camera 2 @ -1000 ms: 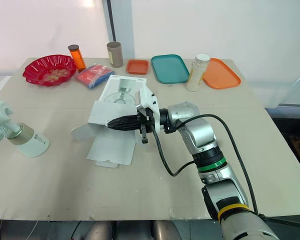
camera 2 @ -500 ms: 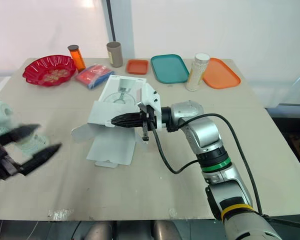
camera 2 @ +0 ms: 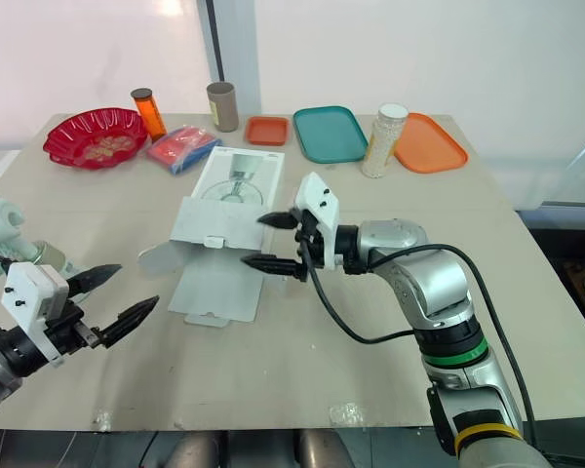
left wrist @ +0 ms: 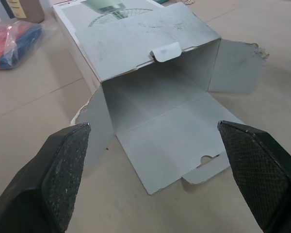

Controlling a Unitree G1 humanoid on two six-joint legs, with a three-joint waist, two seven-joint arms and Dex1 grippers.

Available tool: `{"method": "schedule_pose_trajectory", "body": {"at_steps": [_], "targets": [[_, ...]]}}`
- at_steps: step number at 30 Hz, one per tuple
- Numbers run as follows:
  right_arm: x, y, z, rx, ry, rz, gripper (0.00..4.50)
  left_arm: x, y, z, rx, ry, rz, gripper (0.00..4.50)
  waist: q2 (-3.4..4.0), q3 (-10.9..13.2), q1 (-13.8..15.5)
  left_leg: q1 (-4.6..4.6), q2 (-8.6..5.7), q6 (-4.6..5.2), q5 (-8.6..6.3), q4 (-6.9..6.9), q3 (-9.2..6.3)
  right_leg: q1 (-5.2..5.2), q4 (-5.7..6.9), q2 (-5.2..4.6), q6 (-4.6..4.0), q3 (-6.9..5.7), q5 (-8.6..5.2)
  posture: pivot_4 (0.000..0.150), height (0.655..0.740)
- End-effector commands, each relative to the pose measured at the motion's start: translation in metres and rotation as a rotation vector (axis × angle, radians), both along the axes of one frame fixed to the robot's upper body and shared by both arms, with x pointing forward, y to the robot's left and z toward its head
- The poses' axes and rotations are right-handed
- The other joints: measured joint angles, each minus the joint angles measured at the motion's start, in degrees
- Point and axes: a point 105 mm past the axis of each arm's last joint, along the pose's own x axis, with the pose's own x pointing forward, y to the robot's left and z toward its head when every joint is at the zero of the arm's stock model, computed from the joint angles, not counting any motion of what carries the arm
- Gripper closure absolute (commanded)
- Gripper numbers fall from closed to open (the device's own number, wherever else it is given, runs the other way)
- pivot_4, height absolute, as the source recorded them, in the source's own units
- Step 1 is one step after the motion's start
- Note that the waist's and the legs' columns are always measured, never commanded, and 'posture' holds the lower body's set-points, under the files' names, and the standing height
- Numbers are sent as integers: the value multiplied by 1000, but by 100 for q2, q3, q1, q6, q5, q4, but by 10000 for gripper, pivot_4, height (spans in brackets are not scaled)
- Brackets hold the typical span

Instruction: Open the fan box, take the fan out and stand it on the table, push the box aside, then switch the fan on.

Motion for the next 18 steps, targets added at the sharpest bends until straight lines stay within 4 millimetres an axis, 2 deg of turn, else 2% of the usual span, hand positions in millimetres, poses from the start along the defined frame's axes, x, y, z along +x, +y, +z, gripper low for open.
{"method": "schedule_pose_trajectory", "body": {"at_steps": [1,4,7,11,18], "targets": [[13,-18,-1,-45,3,-229,656,3,1,-7,2,-6,-13,0,-1,0,4,0,0,0,0,0,0,0,0,1,0,1,0,1500,7400],[3,-16,-15,-88,44,-227,656,6,4,-9,5,-7,-8,0,0,0,13,-11,-1,0,0,0,0,-6,-2,-1,3,1,-2,1500,7400],[-2,-12,-16,-72,85,-228,656,8,5,-11,7,-10,-9,0,-1,0,11,-20,-2,3,-2,0,0,-10,-4,-2,5,2,-4,1500,7400],[4,-7,-23,-80,122,-282,656,6,-1,-14,12,2,-41,0,-1,0,2,-13,0,3,-2,3,0,-9,0,3,4,5,-2,1500,7400],[3,6,-29,-103,195,-289,656,5,1,-15,22,2,-28,0,-1,0,-3,-16,0,3,-2,3,0,-10,-1,2,4,5,-3,1500,7400]]}}
